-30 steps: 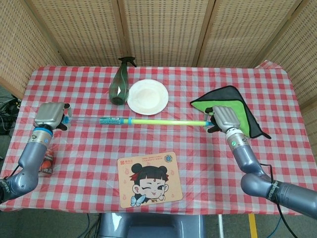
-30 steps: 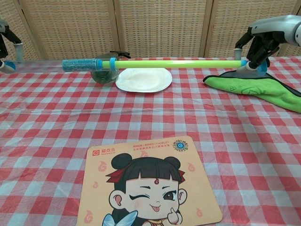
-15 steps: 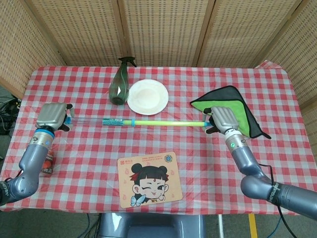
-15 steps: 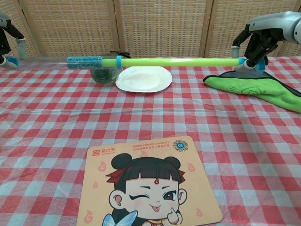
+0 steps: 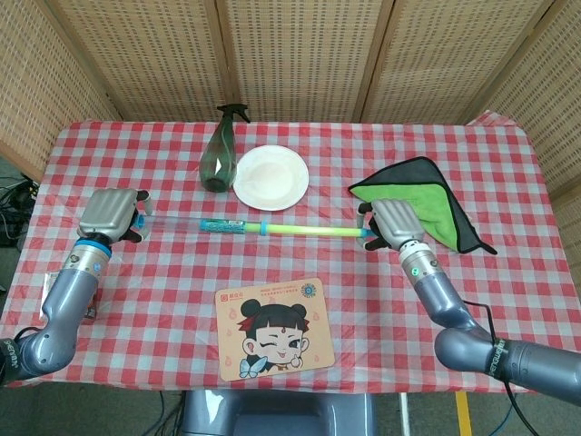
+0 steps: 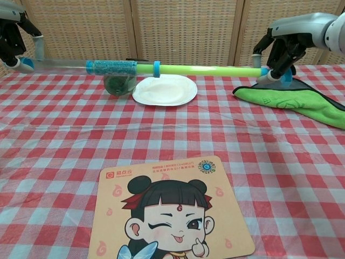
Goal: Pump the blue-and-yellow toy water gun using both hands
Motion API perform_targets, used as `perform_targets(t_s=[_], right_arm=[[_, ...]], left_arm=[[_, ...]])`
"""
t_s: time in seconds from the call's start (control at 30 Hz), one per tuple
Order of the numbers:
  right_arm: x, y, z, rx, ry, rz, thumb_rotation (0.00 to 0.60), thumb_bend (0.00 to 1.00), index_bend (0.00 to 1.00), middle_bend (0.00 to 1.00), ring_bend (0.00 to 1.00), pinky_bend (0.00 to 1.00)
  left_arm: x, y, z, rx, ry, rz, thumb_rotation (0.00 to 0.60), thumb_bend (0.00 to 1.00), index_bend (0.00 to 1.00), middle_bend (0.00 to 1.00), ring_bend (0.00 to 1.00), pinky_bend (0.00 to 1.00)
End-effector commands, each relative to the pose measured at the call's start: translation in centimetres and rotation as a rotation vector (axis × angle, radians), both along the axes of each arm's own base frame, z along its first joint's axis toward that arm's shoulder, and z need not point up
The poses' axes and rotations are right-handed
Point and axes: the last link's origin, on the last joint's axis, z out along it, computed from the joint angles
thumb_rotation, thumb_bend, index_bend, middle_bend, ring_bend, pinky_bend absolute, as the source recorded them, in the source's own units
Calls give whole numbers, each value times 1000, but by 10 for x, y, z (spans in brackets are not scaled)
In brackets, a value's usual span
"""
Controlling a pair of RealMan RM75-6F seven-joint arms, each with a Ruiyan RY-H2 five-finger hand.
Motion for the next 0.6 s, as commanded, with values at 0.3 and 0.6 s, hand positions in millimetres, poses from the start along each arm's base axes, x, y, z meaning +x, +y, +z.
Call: perform_targets(t_s=[0.3,0.6], right_arm=[[16,7,-14,36,1,35,600,497,829,1000,1000,675],[25,9,-24,53,1,58,600,497,829,1000,1000,675]], left_arm=[[19,6,-11,-8,-6,-5,600,367,611,882,793,660],[29,7,-22,-29,-11,-11,600,367,612,881,793,660]])
